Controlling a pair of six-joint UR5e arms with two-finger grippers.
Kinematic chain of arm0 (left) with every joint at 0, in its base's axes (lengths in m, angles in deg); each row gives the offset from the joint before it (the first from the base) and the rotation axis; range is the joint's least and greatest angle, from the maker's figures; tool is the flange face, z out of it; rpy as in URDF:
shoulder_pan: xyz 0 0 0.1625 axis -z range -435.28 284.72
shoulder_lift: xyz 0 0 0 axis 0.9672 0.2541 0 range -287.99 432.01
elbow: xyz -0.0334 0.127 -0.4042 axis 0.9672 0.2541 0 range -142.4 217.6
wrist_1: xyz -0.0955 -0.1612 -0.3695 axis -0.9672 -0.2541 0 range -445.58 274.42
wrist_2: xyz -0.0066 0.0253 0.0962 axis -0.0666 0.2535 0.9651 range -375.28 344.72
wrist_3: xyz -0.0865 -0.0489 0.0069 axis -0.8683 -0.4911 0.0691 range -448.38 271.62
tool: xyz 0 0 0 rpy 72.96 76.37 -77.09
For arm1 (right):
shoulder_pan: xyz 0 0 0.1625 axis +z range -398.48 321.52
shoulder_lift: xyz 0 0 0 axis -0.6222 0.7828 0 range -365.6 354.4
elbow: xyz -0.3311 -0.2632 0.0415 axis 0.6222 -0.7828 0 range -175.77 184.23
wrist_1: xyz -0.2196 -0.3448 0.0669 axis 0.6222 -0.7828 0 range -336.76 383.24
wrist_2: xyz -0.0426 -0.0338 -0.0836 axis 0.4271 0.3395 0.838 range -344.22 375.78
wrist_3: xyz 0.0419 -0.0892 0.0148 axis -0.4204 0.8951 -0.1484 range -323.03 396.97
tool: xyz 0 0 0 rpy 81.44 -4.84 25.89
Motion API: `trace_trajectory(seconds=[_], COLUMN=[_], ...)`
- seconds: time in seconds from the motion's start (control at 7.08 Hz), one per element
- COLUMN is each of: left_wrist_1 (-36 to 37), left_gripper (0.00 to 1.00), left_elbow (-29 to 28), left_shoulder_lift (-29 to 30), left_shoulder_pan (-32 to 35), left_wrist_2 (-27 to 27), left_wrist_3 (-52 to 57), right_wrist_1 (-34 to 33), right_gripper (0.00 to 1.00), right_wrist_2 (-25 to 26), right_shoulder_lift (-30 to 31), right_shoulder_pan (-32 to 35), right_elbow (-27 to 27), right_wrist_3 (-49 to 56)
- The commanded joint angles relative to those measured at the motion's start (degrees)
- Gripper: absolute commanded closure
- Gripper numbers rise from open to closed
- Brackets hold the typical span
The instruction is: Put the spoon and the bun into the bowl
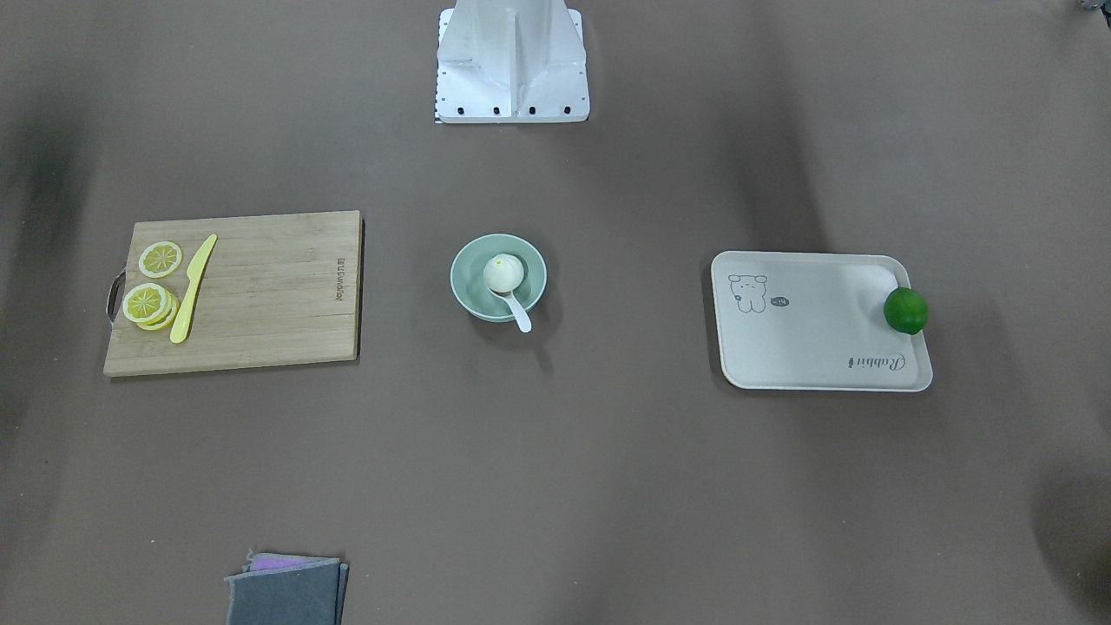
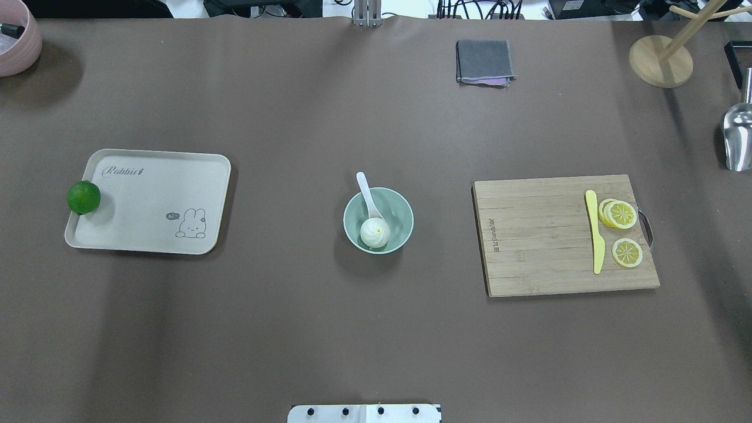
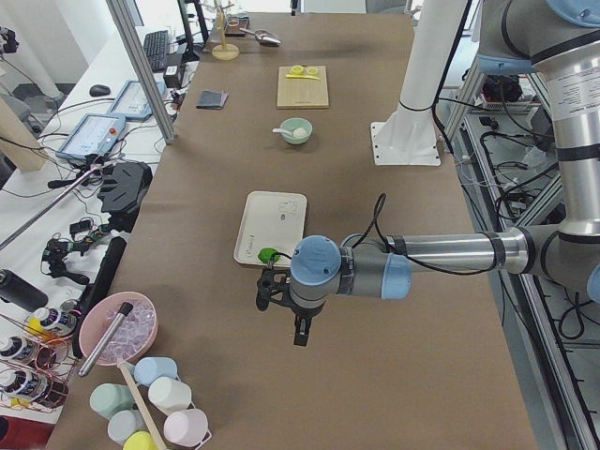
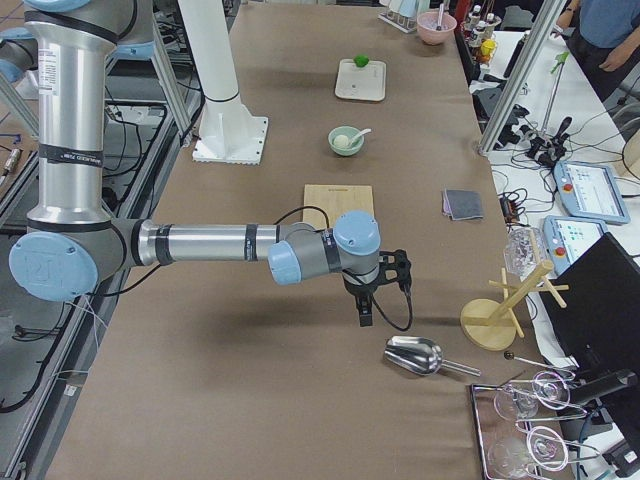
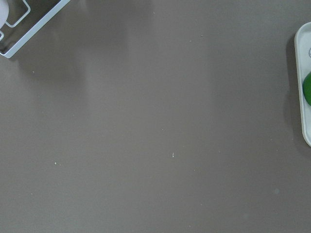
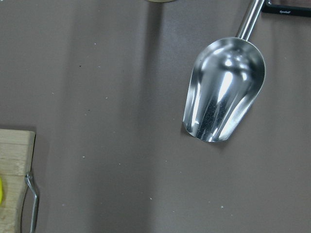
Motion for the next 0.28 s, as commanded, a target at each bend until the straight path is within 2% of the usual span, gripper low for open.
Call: trace_trajectory(seconds=[0.0, 0.14], left_wrist_1=[0.0, -0.1], left_gripper=[0.02, 0.02], left_elbow=[0.0, 0.0], left_shoulder_lift=[0.5, 1.4], left_shoulder_pan=[-1.4, -1.4], left_wrist_2=[3.4, 3.7], left_wrist_3=[-0.3, -0.1], right_wrist_1=[-0.1, -0.1], right_gripper=[0.00, 0.00], right_wrist_2=[-0.4, -1.9], right_shoulder_lift=[0.0, 0.3], right_shoulder_pan=[1.5, 2.7], right_elbow=[-1.2, -1.5], right_wrist_3=[1.4, 2.1])
